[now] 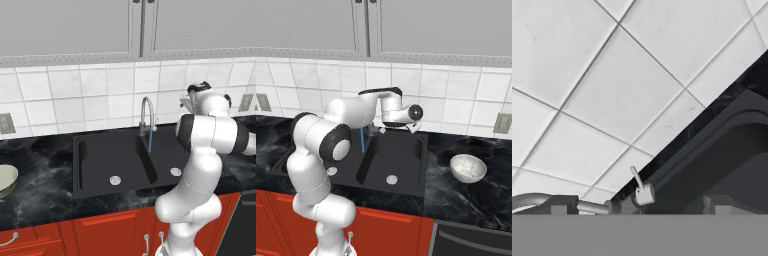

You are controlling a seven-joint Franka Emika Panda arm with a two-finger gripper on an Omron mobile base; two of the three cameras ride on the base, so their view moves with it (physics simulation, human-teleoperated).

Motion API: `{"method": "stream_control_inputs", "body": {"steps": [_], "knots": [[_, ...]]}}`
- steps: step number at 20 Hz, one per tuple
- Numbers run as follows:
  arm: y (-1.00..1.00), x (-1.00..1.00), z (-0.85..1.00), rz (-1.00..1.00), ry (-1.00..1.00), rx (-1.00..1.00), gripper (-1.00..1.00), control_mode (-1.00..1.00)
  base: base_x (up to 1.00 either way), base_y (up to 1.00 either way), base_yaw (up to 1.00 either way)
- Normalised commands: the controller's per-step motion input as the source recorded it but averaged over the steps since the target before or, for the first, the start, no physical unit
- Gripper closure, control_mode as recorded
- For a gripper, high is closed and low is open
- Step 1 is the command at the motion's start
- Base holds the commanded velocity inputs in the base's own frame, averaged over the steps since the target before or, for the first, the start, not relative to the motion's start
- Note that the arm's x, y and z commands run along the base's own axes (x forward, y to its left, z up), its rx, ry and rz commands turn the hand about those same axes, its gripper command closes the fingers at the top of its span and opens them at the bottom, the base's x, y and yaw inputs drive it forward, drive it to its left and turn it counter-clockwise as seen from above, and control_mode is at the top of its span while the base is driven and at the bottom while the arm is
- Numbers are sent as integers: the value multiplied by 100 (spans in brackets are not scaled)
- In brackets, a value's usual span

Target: Rinse each bowl for a few seconds and place them down in the sink or on the counter.

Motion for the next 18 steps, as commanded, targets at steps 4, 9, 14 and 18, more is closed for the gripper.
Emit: {"method": "stream_control_inputs", "body": {"steps": [4, 9, 14, 18], "knots": [[-7, -39, 5, -1, 1, -12, -100, -100, 0, 0, 0], [-7, -32, 1, -3, 2, -14, -100, -100, 0, 0, 0], [-11, -24, 11, -2, 6, -12, -100, -100, 0, 0, 0], [-13, -23, 13, -1, 10, -10, -100, -100, 0, 0, 0]]}}
